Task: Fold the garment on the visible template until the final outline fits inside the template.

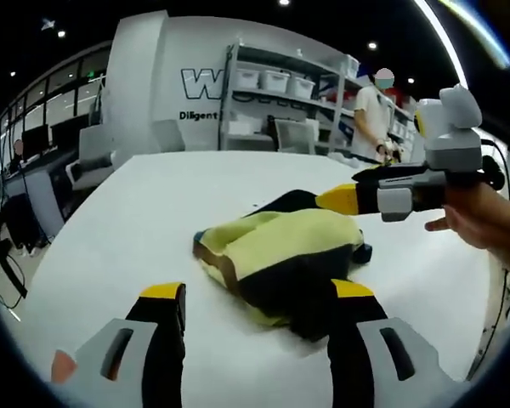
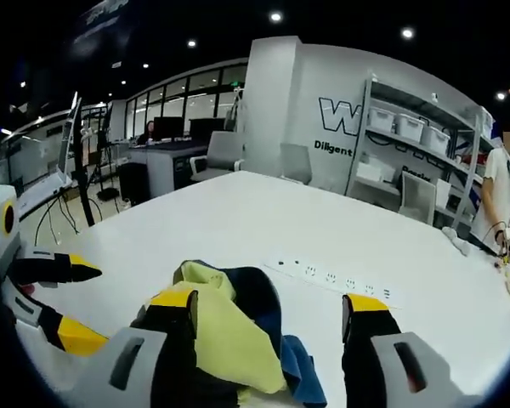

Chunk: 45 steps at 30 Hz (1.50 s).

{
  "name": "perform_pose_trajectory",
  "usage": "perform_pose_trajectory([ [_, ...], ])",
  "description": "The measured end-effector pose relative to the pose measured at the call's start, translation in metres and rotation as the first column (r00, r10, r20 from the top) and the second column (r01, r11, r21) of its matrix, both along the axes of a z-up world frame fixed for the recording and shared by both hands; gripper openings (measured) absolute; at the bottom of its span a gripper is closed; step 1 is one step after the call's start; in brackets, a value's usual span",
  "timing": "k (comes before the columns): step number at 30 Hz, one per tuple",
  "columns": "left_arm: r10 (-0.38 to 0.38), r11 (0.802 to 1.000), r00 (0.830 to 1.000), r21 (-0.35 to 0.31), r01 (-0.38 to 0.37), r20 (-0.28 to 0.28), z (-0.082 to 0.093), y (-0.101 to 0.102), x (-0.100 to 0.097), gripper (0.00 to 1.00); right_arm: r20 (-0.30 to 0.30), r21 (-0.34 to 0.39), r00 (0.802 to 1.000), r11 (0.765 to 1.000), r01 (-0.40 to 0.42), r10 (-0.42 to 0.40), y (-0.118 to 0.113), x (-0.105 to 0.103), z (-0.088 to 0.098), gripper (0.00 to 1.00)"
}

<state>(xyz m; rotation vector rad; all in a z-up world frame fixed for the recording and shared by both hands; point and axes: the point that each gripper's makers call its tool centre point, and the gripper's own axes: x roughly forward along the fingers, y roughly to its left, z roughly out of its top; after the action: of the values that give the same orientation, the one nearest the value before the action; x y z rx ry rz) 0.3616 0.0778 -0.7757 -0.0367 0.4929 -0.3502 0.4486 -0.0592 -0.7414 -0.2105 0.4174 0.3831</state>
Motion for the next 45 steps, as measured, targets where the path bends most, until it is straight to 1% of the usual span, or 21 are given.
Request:
perform_pose_trajectory([
  [2,-0.003,1.000,1.000,0.000,0.003,-0.007,-0.002,-0.001,0.001,0.60,-0.003,-0.005,1.000,1.000,-0.001,0.001,0.000,0.002,-0.003,0.65],
  [6,-0.011,1.000,1.000,0.001,0.011,-0.012,-0.005,-0.002,0.003,0.56,-0.014,-0.011,1.000,1.000,-0.006,0.006,0.000,0.006,-0.008,0.59],
  [12,-0.013,1.000,1.000,0.001,0.013,-0.026,-0.009,-0.003,0.006,0.56,-0.026,-0.030,0.999,0.999,-0.019,0.018,0.003,0.013,-0.017,0.48],
  [22,-0.022,1.000,0.999,0.000,0.022,-0.036,-0.013,-0.005,0.008,0.51,-0.043,-0.051,0.998,0.998,-0.042,0.040,0.006,0.022,-0.027,0.27],
  [27,-0.023,1.000,0.999,-0.001,0.023,-0.046,-0.015,-0.006,0.007,0.51,-0.061,-0.050,0.997,0.998,-0.049,0.046,0.007,0.023,-0.032,0.20],
  [30,-0.022,1.000,0.999,0.000,0.022,-0.047,-0.015,-0.005,0.007,0.50,-0.069,-0.051,0.997,0.997,-0.051,0.047,0.007,0.024,-0.036,0.18],
  [31,-0.023,1.000,0.998,0.000,0.023,-0.051,-0.016,-0.005,0.006,0.50,-0.078,-0.049,0.996,0.997,-0.055,0.051,0.008,0.025,-0.039,0.16],
  [35,-0.023,1.000,0.998,-0.002,0.023,-0.053,-0.016,-0.006,0.006,0.49,-0.089,-0.051,0.995,0.997,-0.057,0.053,0.008,0.026,-0.043,0.09],
  [38,-0.024,1.000,0.998,-0.002,0.024,-0.055,-0.016,-0.007,0.006,0.49,-0.090,-0.054,0.994,0.997,-0.058,0.053,0.007,0.026,-0.044,0.06],
  [41,-0.024,1.000,0.998,-0.003,0.024,-0.058,-0.017,-0.007,0.005,0.49,-0.085,-0.064,0.995,0.996,-0.060,0.054,0.006,0.026,-0.044,0.00],
  [45,-0.024,1.000,0.998,-0.005,0.023,-0.059,-0.018,-0.008,0.005,0.49,-0.075,-0.079,0.995,0.995,-0.065,0.059,0.004,0.027,-0.042,0.00],
])
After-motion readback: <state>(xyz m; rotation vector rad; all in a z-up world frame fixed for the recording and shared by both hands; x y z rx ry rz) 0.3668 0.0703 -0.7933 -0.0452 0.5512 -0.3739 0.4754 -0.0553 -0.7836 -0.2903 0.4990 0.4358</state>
